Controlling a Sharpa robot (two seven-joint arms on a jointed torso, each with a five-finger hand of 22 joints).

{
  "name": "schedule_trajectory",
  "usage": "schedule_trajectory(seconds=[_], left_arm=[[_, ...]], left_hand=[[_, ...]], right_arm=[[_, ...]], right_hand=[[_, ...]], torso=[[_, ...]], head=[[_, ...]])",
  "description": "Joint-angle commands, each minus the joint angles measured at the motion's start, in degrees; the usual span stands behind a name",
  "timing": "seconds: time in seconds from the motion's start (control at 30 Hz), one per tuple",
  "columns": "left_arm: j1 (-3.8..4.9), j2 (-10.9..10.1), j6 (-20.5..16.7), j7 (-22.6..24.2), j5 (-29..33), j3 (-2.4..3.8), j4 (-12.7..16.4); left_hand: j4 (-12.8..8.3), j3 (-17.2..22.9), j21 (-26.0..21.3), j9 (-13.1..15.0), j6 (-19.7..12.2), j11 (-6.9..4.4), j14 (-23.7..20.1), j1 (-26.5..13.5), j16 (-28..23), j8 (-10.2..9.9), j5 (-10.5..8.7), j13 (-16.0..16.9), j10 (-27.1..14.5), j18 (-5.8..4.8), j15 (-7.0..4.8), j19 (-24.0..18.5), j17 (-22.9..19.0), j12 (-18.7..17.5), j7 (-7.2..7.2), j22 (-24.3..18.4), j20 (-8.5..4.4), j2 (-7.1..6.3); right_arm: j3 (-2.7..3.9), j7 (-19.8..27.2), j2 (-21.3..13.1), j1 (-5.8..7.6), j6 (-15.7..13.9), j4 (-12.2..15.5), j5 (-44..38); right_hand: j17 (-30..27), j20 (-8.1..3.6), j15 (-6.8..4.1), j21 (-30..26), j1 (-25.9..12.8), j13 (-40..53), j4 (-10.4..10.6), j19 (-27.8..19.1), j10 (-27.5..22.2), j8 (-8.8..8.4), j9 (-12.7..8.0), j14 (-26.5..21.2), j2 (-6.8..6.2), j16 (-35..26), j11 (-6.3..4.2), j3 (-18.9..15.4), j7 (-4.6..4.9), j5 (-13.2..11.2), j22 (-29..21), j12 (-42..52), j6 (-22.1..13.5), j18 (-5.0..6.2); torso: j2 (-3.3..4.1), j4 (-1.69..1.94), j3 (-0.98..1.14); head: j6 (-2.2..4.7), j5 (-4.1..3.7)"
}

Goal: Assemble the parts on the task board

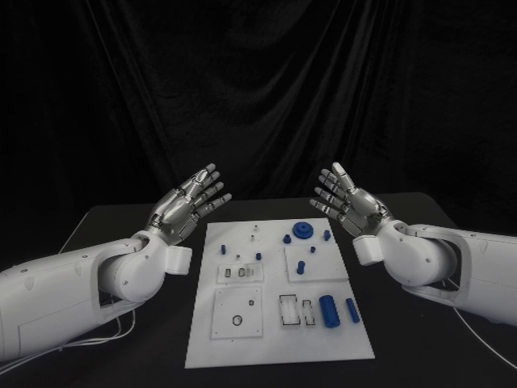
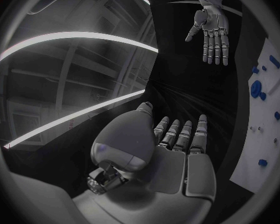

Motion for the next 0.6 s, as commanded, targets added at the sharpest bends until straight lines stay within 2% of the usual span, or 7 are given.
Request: schedule_trajectory(seconds=[0.03,0.07,0.13,0.23,0.37,0.5,0.6], left_arm=[[0.06,-0.4,3.82,7.3,-2.21,0.12,0.52],[0.06,-0.65,3.86,7.48,-2.42,0.12,0.64],[0.07,-1.4,3.78,7.87,-2.74,0.12,1.04],[0.15,-2.83,3.05,8.45,-3.04,0.12,1.96],[0.52,-4.38,2.4,9.17,-3.24,0.11,2.82],[0.97,-5.44,2.32,9.57,-3.26,0.11,3.39],[1.44,-6.57,2.54,9.75,-3.07,0.11,4.23]], left_hand=[[-0.65,1.25,0.54,0.18,1.35,0.84,0.55,2.21,0.82,0.57,2.58,0.16,0.12,0.95,0.36,0.72,0.12,1.94,0.41,0.05,0.61,-0.43],[-0.99,1.62,0.64,0.22,1.68,0.99,0.68,2.73,1.02,0.7,3.05,0.19,0.17,0.98,0.47,0.9,0.14,2.39,0.57,0.06,0.73,-0.57],[-2.21,3.03,0.85,0.3,2.34,1.54,0.93,4.06,1.45,0.98,3.73,0.27,0.34,0.92,0.85,1.34,0.19,3.49,1.19,0.08,1.01,-0.72],[-4.29,5.67,2.11,0.61,4.68,2.69,2.49,5.05,3.36,1.87,5.62,0.68,1.78,0.64,1.36,3.53,0.5,6.76,2.15,0.54,1.21,-1.53],[-5.48,8.01,3.25,0.74,6.21,3.04,3.52,4.69,4.74,2.59,6.97,0.82,2.36,0.34,1.68,5.54,0.66,9.06,3.19,0.93,1.23,-2.39],[-5.63,10.02,5.34,0.89,7.63,3.53,5.53,3.21,7.29,3.3,8.77,1.01,2.96,-0.01,2.0,8.97,1.01,11.51,3.87,1.74,1.22,-3.21],[-5.34,11.03,6.18,1.06,9.07,4.17,7.47,2.36,9.61,3.99,9.68,1.2,3.83,-0.31,2.29,10.39,1.35,13.52,4.39,2.02,1.21,-3.72]], right_arm=[[0.03,-1.02,-1.08,0.45,6.04,0.72,-1.74],[0.03,-1.14,-1.29,0.54,6.48,0.75,-2.22],[0.03,-1.43,-1.51,0.8,7.36,0.68,-2.93],[0.03,-2.31,-2.21,1.41,8.07,0.88,-3.65],[0.03,-3.92,-3.6,2.23,8.0,1.44,-4.73],[0.03,-5.1,-4.81,2.72,7.59,1.66,-6.15],[0.03,-5.72,-5.49,3.33,6.97,1.55,-7.9]], right_hand=[[-0.09,1.15,1.03,-0.11,0.75,-0.08,0.11,0.22,-0.06,0.6,0.16,-0.02,-0.23,-0.22,0.84,0.28,0.81,0.18,-1.33,-0.27,0.67,0.92],[-0.09,1.58,1.42,0.0,0.86,-0.08,0.11,0.34,-0.06,0.74,0.2,-0.02,-0.31,-0.22,1.07,0.3,1.13,0.19,-1.26,-0.27,0.87,0.92],[0.01,3.49,3.63,0.72,2.15,0.16,-0.12,1.23,0.09,1.49,0.47,0.08,-0.57,-0.05,3.86,0.57,2.46,1.0,-0.78,0.25,2.14,0.95],[0.87,4.86,4.61,1.55,3.8,0.95,-0.24,2.53,1.16,3.69,1.22,1.46,-0.87,1.77,6.28,0.76,4.37,2.06,-0.34,2.74,5.64,0.98],[2.96,5.5,6.18,4.96,7.48,2.58,-1.29,8.86,5.02,6.57,1.87,7.68,-1.76,7.78,10.95,1.25,4.75,4.93,1.28,10.49,9.3,0.44],[4.18,5.52,6.84,6.97,9.94,3.24,-2.25,13.89,6.66,7.86,2.01,12.64,-2.29,12.32,11.69,1.56,4.9,6.5,1.94,15.98,10.8,-0.82],[7.63,5.48,6.42,13.67,14.96,5.89,-5.85,28.65,12.79,11.65,3.13,24.44,-3.14,22.07,12.77,3.01,5.59,11.57,4.61,28.23,16.3,-1.56]], torso=[[1.03,-0.32,-0.33],[1.3,-0.28,-0.4],[1.75,-0.16,-0.48],[2.6,0.01,-0.4],[3.72,0.39,-0.48],[4.63,0.63,-0.38],[4.94,0.42,-0.44]], head=[[-1.36,0.53],[-1.7,0.54],[-2.43,0.4],[-2.86,0.08],[-4.07,-0.59],[-4.56,-0.59],[-5.49,0.03]])
